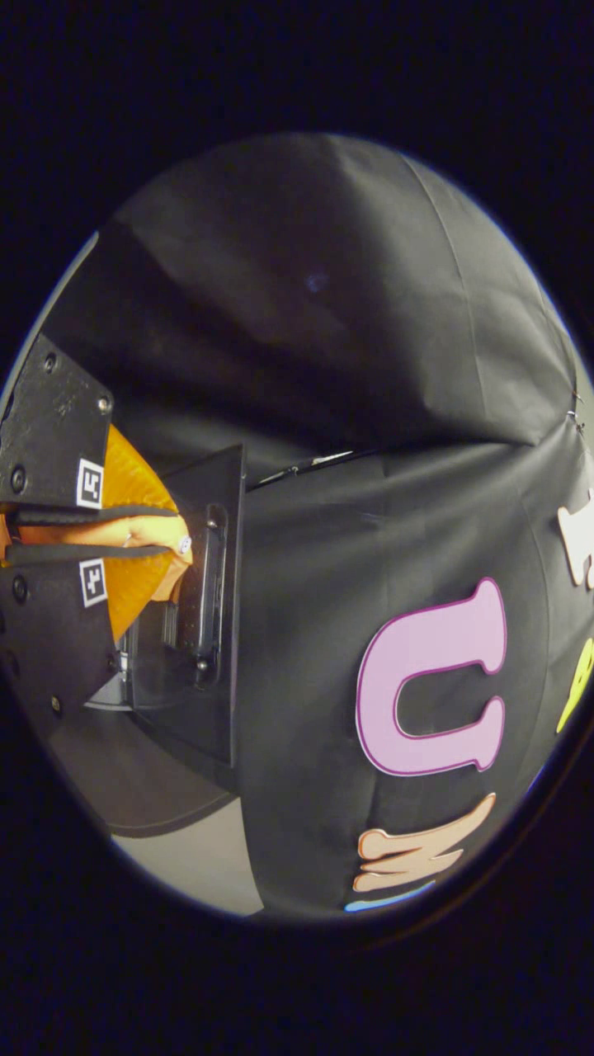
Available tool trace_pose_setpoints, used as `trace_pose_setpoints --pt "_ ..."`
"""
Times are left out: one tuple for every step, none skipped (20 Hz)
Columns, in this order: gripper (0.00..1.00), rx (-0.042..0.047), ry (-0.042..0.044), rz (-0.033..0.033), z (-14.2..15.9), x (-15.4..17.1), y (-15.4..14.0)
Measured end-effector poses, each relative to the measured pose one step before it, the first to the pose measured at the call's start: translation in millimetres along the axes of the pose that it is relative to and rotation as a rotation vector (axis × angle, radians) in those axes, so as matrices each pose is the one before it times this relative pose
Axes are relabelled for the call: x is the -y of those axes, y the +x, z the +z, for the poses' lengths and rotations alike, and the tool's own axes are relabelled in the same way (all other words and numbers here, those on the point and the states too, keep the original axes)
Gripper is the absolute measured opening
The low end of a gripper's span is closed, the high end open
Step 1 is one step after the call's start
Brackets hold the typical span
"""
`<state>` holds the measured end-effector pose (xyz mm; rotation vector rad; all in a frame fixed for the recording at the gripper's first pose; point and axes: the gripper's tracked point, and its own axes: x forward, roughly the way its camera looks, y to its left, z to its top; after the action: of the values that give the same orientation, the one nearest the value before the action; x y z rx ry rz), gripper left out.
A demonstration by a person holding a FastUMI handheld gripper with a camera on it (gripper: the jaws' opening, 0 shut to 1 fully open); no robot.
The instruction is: Put the clothes into the washing machine and then close the washing machine lid.
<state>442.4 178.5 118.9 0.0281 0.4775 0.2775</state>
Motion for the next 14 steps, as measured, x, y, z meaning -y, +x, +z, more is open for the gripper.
trace_pose_setpoints --pt "0.08 -0.00296 0.00259 0.00483 -2.40 -2.94 2.40" --pt "0.09 -0.00039 -0.00255 -0.00155 -2.20 -0.38 1.92" --pt "0.09 0.00117 -0.00824 -0.00425 -1.27 0.38 3.09" --pt "0.09 0.00096 -0.00652 -0.00398 -2.03 0.06 1.18" --pt "0.09 -0.00180 -0.00125 -0.00337 -3.31 0.41 2.05" --pt "0.09 0.00102 0.00248 -0.00462 -1.63 -0.06 2.70" --pt "0.10 -0.00106 0.00624 -0.00992 -2.03 2.28 2.67" --pt "0.13 -0.00261 0.00643 -0.01144 -2.66 2.64 3.50" --pt "0.14 -0.00119 0.00624 -0.01027 -2.54 3.31 2.32" --pt "0.16 0.00264 0.00433 -0.00540 0.06 1.10 2.02" --pt "0.17 0.01575 0.00318 0.00487 5.38 -1.11 -2.31" --pt "0.19 0.03304 0.00225 -0.00257 9.03 0.24 -0.48" --pt "0.20 0.03189 0.00110 0.00059 10.00 0.85 1.57" --pt "0.22 0.01043 -0.00105 0.00284 2.42 -2.07 -0.05"
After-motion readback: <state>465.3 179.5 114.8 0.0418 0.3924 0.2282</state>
